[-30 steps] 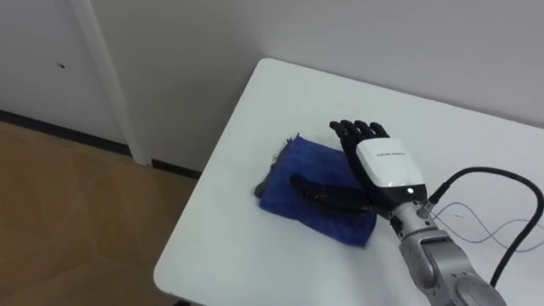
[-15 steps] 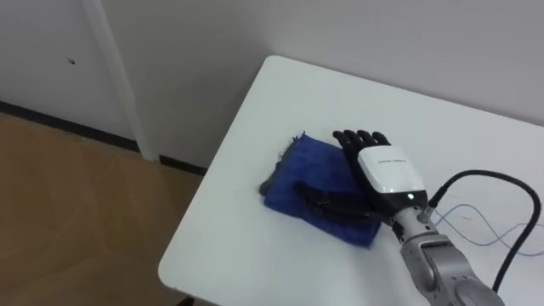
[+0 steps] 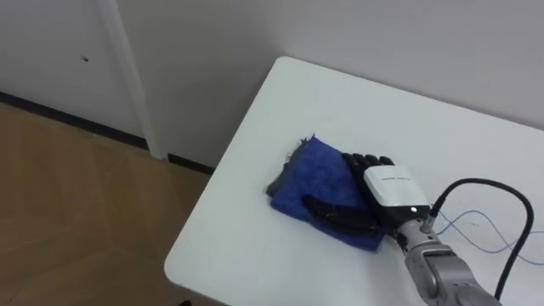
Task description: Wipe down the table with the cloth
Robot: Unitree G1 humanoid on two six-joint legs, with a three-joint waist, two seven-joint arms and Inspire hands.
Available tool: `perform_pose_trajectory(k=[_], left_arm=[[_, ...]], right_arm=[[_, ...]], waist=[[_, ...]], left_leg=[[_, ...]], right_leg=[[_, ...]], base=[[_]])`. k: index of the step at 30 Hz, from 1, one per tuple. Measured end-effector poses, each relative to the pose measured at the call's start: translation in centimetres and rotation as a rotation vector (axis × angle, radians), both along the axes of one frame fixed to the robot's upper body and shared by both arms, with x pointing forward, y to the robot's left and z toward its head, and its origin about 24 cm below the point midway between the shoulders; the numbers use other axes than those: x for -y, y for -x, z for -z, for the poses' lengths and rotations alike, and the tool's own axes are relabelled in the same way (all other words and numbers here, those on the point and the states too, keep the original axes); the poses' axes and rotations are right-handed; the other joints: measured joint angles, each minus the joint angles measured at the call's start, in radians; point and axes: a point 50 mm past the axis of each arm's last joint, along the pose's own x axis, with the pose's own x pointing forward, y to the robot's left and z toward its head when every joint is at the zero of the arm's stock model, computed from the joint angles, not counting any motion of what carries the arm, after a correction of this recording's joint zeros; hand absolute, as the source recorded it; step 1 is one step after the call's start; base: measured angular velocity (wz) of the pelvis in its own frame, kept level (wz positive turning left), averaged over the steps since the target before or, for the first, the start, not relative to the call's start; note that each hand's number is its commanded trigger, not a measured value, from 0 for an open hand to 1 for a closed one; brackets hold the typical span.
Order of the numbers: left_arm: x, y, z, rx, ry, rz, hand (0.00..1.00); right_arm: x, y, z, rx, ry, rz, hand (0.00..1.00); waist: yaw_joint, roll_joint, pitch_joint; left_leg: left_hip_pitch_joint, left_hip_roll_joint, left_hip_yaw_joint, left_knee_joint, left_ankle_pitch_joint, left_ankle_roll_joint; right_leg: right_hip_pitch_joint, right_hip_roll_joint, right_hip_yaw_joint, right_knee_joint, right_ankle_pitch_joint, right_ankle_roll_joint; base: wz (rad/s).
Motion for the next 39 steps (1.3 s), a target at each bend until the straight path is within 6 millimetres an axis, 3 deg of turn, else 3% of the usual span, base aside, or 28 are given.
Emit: perform_pose_trajectory(k=[1,2,3,4,5,15,28,32,39], left_arm=[[0.0,0.0,0.0,-0.001,-0.001,0.0,0.0],[0.0,0.1,0.0,-0.005,-0.001,-0.001,0.0],[0.0,0.3,0.0,-0.009,-0.001,-0.002,0.0],[-0.1,0.3,0.1,-0.011,-0.001,-0.003,0.0],[-0.1,0.4,0.1,-0.013,-0.002,-0.004,0.0],[-0.6,0.7,0.0,-0.02,-0.016,-0.005,0.0],[-0.7,0.1,-0.2,0.002,-0.017,-0.016,0.0],[-0.6,0.3,-0.1,-0.003,-0.001,-0.042,0.0],[0.9,0.4,0.4,-0.01,0.019,-0.064,0.0]], right_arm=[[0.0,0.0,0.1,-0.003,0.0,0.002,0.18],[0.2,0.1,0.3,-0.007,0.004,0.007,0.48],[0.3,0.2,0.4,-0.01,0.006,0.01,0.69],[0.3,0.2,0.4,-0.011,0.007,0.011,0.73],[0.4,0.3,0.5,-0.009,0.01,0.015,1.0],[0.4,-1.1,-0.9,0.116,-0.03,0.026,1.0],[0.6,-1.0,-0.9,0.118,-0.113,0.053,1.0],[0.8,-0.2,0.0,0.098,-0.155,0.109,1.0],[-1.2,-0.1,0.8,0.09,-0.236,0.206,1.0]], waist=[[0.0,0.001,-0.0003],[0.0,0.001,-0.0033],[0.001,0.0,-0.0054],[0.001,0.0,-0.0056],[0.0,0.0,-0.0057],[-0.027,0.008,-0.0091],[-0.041,0.01,-0.0095],[-0.058,0.012,-0.0089],[-0.041,0.045,-0.012]], left_leg=[[0.0,0.0,0.0,0.0,0.0,0.0],[0.0,-0.001,0.0,0.0,0.0,0.0],[0.001,-0.001,-0.001,0.001,0.0,0.0],[0.001,-0.001,-0.001,0.001,0.0,0.0],[0.0,-0.002,-0.004,0.002,0.0,0.0],[-0.002,-0.005,-0.031,0.006,0.0,-0.001],[-0.001,-0.005,-0.021,0.007,0.001,0.0],[0.011,-0.004,-0.003,0.015,0.001,0.0],[0.04,0.0,0.033,-0.003,0.0,0.001]], right_leg=[[0.0,0.0,0.0,0.0,0.0,0.0],[0.0,0.0,0.0,0.0,0.0,0.0],[0.001,-0.001,-0.001,0.0,0.0,0.0],[0.001,-0.001,-0.001,0.0,0.0,0.0],[0.002,-0.002,-0.001,0.0,0.0,0.0],[0.017,-0.002,-0.002,-0.001,-0.001,0.001],[0.019,-0.005,-0.007,-0.001,-0.002,0.003],[0.041,-0.009,-0.003,-0.001,-0.006,0.009],[0.049,-0.005,0.012,0.0,-0.007,0.01]], base=[[0.0],[0.0],[0.0],[0.0],[0.04],[0.09],[0.01],[0.15],[-0.15]])
